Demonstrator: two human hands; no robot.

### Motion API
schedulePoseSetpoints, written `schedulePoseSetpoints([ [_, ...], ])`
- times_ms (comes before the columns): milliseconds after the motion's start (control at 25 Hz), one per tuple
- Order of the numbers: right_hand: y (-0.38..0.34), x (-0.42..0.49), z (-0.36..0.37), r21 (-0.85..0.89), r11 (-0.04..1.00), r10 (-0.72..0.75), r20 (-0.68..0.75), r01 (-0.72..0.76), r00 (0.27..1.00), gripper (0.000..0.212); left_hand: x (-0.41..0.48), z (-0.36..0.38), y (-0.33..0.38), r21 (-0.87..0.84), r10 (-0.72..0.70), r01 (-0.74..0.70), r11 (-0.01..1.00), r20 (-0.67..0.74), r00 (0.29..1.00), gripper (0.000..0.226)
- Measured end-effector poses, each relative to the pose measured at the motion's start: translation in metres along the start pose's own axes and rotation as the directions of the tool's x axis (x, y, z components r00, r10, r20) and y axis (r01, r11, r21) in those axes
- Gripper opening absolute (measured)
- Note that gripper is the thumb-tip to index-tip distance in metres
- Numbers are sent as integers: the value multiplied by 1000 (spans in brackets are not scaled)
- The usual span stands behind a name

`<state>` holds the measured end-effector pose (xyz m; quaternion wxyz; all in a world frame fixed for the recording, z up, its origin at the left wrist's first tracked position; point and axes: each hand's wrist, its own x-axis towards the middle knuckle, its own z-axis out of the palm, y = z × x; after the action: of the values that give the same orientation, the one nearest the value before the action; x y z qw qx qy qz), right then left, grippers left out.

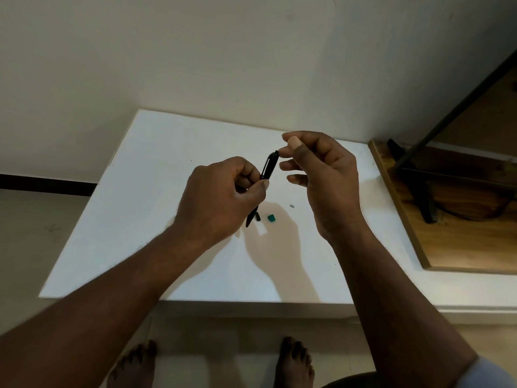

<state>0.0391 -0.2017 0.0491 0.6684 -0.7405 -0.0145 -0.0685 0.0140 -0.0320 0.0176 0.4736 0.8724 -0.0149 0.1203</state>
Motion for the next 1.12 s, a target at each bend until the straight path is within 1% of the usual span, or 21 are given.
schedulePoseSetpoints([
  [80, 1, 2, 1, 10, 1000, 18, -8, -18, 1000, 16, 1, -2, -2, 24, -5, 6, 1000, -16, 1000, 12],
  [160, 5, 3, 2, -19, 998, 54, 3, -54, 999, 13, 2, -3, -4, 47, -17, 18, 999, -34, 999, 13],
  [240, 11, 2, 2, -93, 990, 104, 22, -101, 994, 11, 3, -2, -5, 59, -64, 66, 996, -41, 997, 15],
  [360, 20, 0, 2, -263, 952, 174, 43, -157, 984, 9, 6, -1, -9, 90, -176, 178, 980, -34, 984, 18],
  [440, 25, -1, 4, -396, 908, 183, 79, -137, 980, 7, 7, -4, -12, 55, -243, 244, 968, -24, 970, 18],
  [520, 29, -2, 5, -519, 852, 160, 128, -71, 979, 5, 9, -6, -14, -16, -301, 300, 954, -18, 954, 17],
  [600, 32, -2, 6, -615, 788, 148, 176, -9, 973, 6, 11, -6, -15, -18, -321, 320, 947, -20, 947, 16],
  [720, 36, -3, 5, -706, 708, 211, 224, 9, 951, 7, 11, -4, -19, 90, -324, 323, 942, -5, 946, 15],
  [880, 42, -3, 4, -779, 626, 281, 237, 9, 930, 8, 10, 1, -29, 261, -347, 321, 910, 56, 936, 18],
  [960, 43, -2, 4, -793, 609, 288, 230, 8, 930, 9, 10, 4, -32, 323, -356, 321, 890, 53, 933, 18],
  [1120, 44, -4, 3, -802, 597, 281, 219, 8, 935, 7, 9, 7, -35, 389, -333, 293, 874, 38, 942, 17],
])
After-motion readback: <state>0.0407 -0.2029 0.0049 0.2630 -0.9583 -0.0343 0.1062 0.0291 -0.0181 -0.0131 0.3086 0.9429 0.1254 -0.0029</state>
